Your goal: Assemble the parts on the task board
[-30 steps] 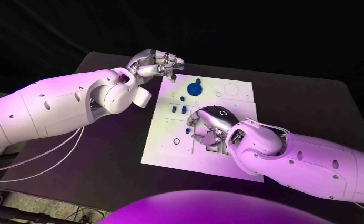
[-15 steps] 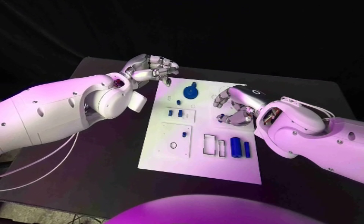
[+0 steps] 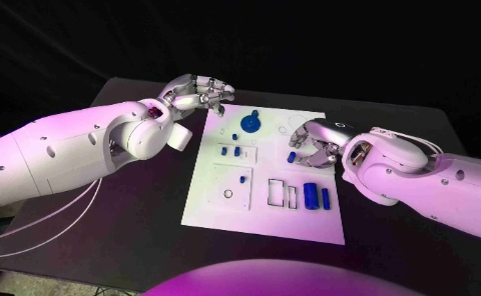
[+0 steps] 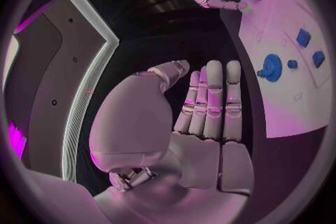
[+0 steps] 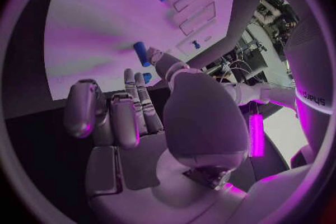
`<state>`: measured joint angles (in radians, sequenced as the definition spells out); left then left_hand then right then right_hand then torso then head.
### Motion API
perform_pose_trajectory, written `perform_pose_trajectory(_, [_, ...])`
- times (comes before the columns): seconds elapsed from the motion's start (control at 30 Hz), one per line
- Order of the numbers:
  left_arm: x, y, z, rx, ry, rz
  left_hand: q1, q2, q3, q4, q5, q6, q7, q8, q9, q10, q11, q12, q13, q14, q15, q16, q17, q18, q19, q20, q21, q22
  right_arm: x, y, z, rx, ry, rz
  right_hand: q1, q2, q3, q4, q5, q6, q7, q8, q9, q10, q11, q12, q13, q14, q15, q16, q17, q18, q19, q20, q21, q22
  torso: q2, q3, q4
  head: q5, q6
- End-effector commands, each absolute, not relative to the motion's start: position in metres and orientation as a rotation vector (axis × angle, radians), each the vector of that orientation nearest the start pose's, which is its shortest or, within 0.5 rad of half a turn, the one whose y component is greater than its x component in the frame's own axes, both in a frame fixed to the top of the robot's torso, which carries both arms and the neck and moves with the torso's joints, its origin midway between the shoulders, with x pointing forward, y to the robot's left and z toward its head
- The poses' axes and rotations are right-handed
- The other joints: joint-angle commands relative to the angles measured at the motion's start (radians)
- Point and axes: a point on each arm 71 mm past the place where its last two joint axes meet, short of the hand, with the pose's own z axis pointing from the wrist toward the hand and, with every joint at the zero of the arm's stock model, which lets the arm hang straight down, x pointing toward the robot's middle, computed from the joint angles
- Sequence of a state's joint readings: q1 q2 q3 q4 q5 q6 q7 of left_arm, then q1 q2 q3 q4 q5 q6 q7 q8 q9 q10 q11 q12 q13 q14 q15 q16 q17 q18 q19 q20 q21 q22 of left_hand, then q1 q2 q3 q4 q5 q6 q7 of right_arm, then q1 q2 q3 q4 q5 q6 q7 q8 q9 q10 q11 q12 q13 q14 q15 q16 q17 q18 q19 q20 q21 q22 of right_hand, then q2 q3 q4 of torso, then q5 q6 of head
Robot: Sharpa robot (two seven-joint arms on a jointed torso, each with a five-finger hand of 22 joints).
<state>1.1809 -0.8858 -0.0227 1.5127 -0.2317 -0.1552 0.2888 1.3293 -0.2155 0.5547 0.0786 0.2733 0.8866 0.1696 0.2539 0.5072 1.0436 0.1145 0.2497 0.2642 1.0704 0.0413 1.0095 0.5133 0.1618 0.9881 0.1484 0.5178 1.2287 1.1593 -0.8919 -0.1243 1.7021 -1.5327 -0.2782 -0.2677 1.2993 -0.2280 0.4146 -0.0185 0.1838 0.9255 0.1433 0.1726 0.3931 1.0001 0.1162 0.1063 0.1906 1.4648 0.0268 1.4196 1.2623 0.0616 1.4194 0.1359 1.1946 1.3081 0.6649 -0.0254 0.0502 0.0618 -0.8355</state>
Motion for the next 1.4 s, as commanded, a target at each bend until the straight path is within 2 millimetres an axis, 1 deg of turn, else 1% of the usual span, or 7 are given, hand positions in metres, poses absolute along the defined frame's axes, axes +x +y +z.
perform_pose_trajectory(0.03, [0.484,0.219,-0.184,-0.888,1.635,-1.543,0.005,0.006,-0.003,-0.002,-0.002,-0.006,0.001,0.005,0.001,-0.007,0.0,0.004,-0.002,-0.001,0.001,-0.006,-0.001,0.017,0.007,0.0,-0.005,-0.001,0.428,-0.175,-0.226,-0.265,1.851,0.584,0.012,0.004,-0.001,0.004,0.001,0.011,0.003,-0.001,-0.002,0.007,-0.003,0.006,-0.002,0.03,0.005,0.006,0.004,0.011,0.003,0.0,0.011,0.163,0.0,-0.0015,0.0,0.0,-0.002])
perform_pose_trajectory(0.3, [0.483,0.22,-0.184,-0.888,1.633,-1.542,0.004,0.007,-0.004,-0.002,-0.003,-0.006,0.0,0.007,0.002,-0.006,-0.001,0.006,-0.002,-0.001,0.001,-0.006,-0.002,0.018,0.007,0.0,-0.007,-0.001,0.428,-0.169,-0.23,-0.275,1.857,0.597,0.013,0.008,0.029,0.014,0.001,0.029,0.003,0.001,-0.01,0.048,-0.013,0.02,-0.003,0.036,-0.004,0.01,0.01,0.005,0.019,-0.008,0.039,0.172,0.0,-0.0018,0.0004,0.0,-0.005])
perform_pose_trajectory(0.4, [0.483,0.22,-0.184,-0.888,1.633,-1.541,0.004,0.007,-0.004,-0.002,-0.003,-0.006,0.0,0.007,0.002,-0.006,-0.001,0.006,-0.002,-0.001,0.001,-0.006,-0.002,0.018,0.007,0.0,-0.007,-0.001,0.429,-0.169,-0.233,-0.274,1.866,0.591,0.001,0.006,0.114,0.03,-0.039,0.06,0.007,0.008,-0.017,0.105,-0.021,0.017,-0.009,0.042,-0.012,0.016,0.02,-0.003,0.038,-0.017,0.077,0.183,-0.001,-0.0018,0.0004,0.0,-0.005])
perform_pose_trajectory(0.6, [0.483,0.22,-0.184,-0.888,1.633,-1.541,0.004,0.007,-0.004,-0.002,-0.003,-0.006,0.0,0.007,0.002,-0.006,-0.001,0.006,-0.002,-0.001,0.001,-0.006,-0.002,0.018,0.007,0.0,-0.007,-0.001,0.431,-0.168,-0.236,-0.268,1.871,0.585,-0.012,0.003,0.194,0.043,-0.054,0.103,0.001,0.027,-0.012,0.166,-0.031,0.01,-0.011,0.045,-0.02,0.021,0.025,-0.01,0.055,-0.023,0.119,0.195,-0.001,-0.0015,-0.0002,0.001,-0.007])
perform_pose_trajectory(1.0, [0.483,0.221,-0.184,-0.889,1.633,-1.54,0.004,0.007,-0.004,-0.001,-0.003,-0.006,0.0,0.008,0.002,-0.006,-0.001,0.006,-0.002,-0.001,0.001,-0.006,-0.002,0.018,0.008,0.0,-0.008,-0.001,0.433,-0.164,-0.238,-0.262,1.825,0.576,0.006,0.033,0.255,0.028,-0.096,0.142,-0.017,0.059,0.015,0.228,-0.051,0.008,0.0,0.047,-0.036,0.024,0.028,-0.019,0.073,-0.039,0.166,0.208,-0.001,-0.0011,-0.0002,0.0,-0.009])
perform_pose_trajectory(1.27, [0.483,0.221,-0.184,-0.889,1.633,-1.539,0.004,0.007,-0.004,-0.001,-0.003,-0.006,0.0,0.008,0.002,-0.006,-0.001,0.006,-0.002,-0.001,0.001,-0.006,-0.002,0.018,0.008,0.0,-0.008,-0.001,0.427,-0.166,-0.231,-0.226,1.775,0.603,0.0,0.033,0.261,0.025,-0.075,0.151,-0.021,0.071,0.027,0.242,-0.056,0.007,0.005,0.046,-0.041,0.022,0.023,-0.022,0.078,-0.043,0.179,0.211,-0.002,-0.0014,-0.0008,0.001,-0.01])
perform_pose_trajectory(1.4, [0.483,0.221,-0.184,-0.889,1.633,-1.539,0.004,0.007,-0.004,-0.001,-0.003,-0.006,0.0,0.008,0.002,-0.006,-0.001,0.006,-0.002,-0.001,0.001,-0.006,-0.002,0.018,0.008,0.0,-0.008,-0.001,0.423,-0.167,-0.218,-0.199,1.753,0.634,-0.003,0.032,0.261,0.024,-0.072,0.153,-0.023,0.073,0.03,0.244,-0.056,0.006,0.007,0.045,-0.041,0.02,0.02,-0.022,0.078,-0.044,0.181,0.211,-0.002,-0.0017,-0.0006,0.003,-0.008])
